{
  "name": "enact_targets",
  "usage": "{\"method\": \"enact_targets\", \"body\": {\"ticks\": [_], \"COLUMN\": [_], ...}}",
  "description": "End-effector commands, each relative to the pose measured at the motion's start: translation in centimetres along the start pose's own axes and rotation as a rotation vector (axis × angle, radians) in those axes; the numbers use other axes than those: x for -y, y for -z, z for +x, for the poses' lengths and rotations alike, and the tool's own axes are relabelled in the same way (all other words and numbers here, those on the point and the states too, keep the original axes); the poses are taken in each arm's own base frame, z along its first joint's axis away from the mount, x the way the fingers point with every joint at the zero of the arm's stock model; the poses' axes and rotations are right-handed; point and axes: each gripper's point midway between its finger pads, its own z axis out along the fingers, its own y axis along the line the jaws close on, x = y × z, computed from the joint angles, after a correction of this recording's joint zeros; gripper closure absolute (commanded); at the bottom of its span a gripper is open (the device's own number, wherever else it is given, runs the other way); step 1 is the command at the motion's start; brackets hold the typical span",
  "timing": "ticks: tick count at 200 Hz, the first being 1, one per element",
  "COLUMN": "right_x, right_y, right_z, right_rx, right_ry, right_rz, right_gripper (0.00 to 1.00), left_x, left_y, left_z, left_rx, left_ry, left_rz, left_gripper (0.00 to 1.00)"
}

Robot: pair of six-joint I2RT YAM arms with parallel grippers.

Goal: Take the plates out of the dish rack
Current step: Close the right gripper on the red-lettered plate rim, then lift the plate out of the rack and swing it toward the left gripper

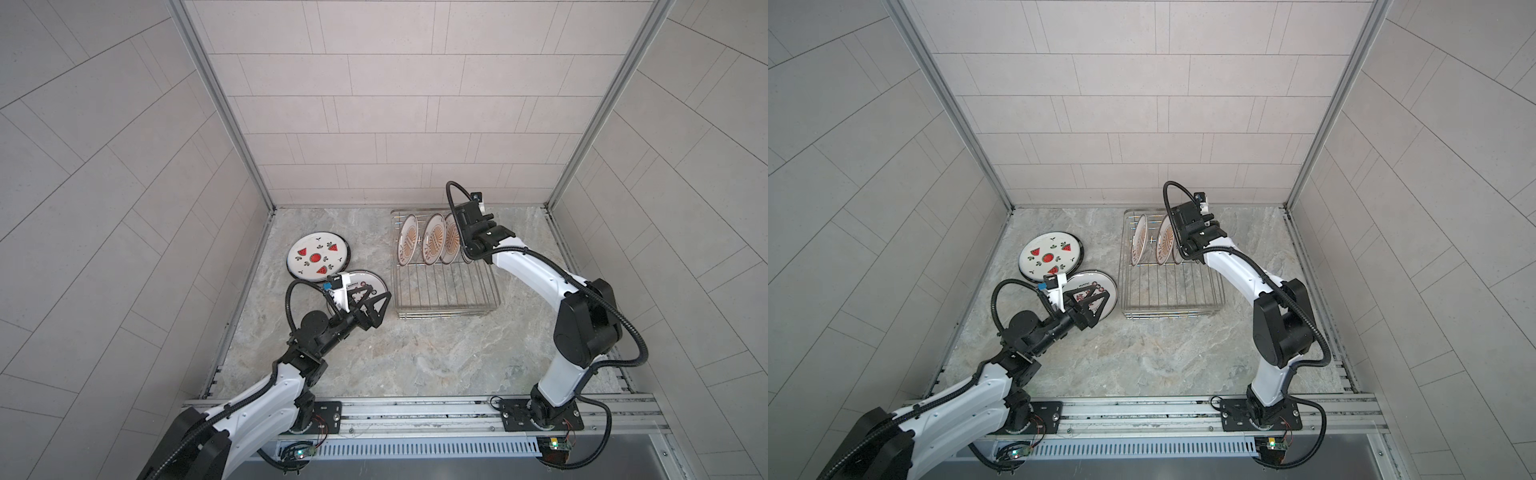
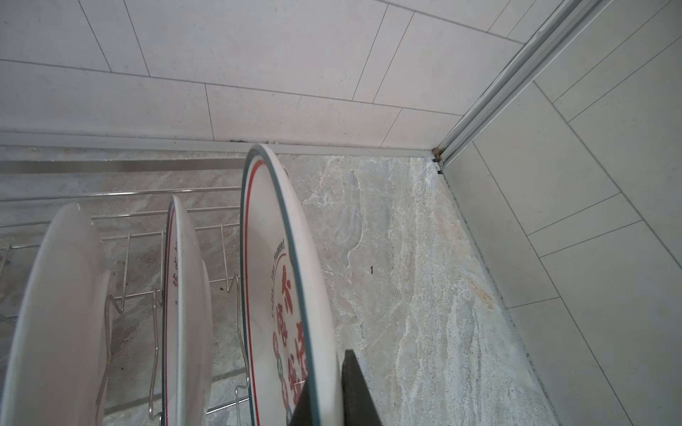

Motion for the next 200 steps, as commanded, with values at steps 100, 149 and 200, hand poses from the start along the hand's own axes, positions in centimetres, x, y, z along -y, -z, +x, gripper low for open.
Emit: {"method": "enact_targets", "body": {"ticks": [100,149,200], "right_x": [4.3,7.0,7.0], "right_y": [6.4,9.3,13.0], "right_z": [-1.6,-1.4,-0.4], "right_rx": [0.139,0.191,0.249], "right_ry": [-0.098,-0.168,-0.269], "right_rz": [-0.03,-0.057,-0.29], "right_gripper": [1.0,1.0,0.99], "left_x": [0.3,0.5,0.4], "left_y": [0.2,0.2,0.2], "left_z": [0.0,0.1,0.2], "left_rx": [0.007,0.002,0.005], "left_ry": [-0.013,-0.007,-0.002], "left_rz": [0.012,0.025,0.026], "left_gripper": [0.0,0.0,0.0]}}
